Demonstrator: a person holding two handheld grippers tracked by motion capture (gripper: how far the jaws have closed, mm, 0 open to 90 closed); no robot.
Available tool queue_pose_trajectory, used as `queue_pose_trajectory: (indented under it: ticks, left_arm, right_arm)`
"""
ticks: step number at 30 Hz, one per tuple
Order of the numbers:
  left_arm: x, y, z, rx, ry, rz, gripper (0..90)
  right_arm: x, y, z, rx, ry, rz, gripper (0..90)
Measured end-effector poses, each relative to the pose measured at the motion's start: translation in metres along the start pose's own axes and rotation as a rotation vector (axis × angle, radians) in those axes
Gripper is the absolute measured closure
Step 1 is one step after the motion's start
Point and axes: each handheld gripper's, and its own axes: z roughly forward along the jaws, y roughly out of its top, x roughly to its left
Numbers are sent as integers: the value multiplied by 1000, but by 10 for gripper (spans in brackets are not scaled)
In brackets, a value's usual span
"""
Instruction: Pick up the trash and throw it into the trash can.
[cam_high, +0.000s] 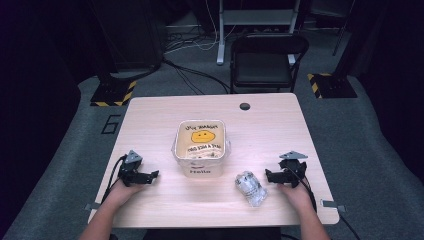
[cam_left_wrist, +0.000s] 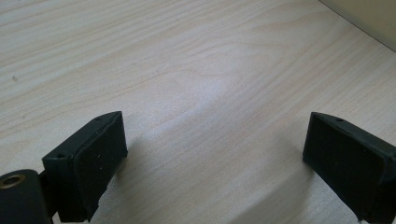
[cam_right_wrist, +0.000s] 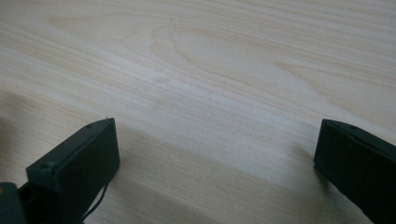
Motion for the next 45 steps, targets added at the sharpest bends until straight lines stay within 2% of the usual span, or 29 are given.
queue_pose_trajectory:
  ticks: [26,31,35,41,45]
  left_arm:
    - [0,0,0,1,-1,3,60]
    - [0,0,0,1,-1,1,60]
    - [0,0,0,0,0,1,61]
    - [0,0,0,1,-1,1,60]
    - [0,0,0,1,-1,2,60]
  right_arm:
    - [0,-2,-3,10,5,-6,0]
    - [-2,2,-12,50,8,1,147]
    - [-3,4,-16,78,21,3,168]
    - [-2,6,-24,60,38,14,182]
    - [3,7,-29,54,45,-19,201]
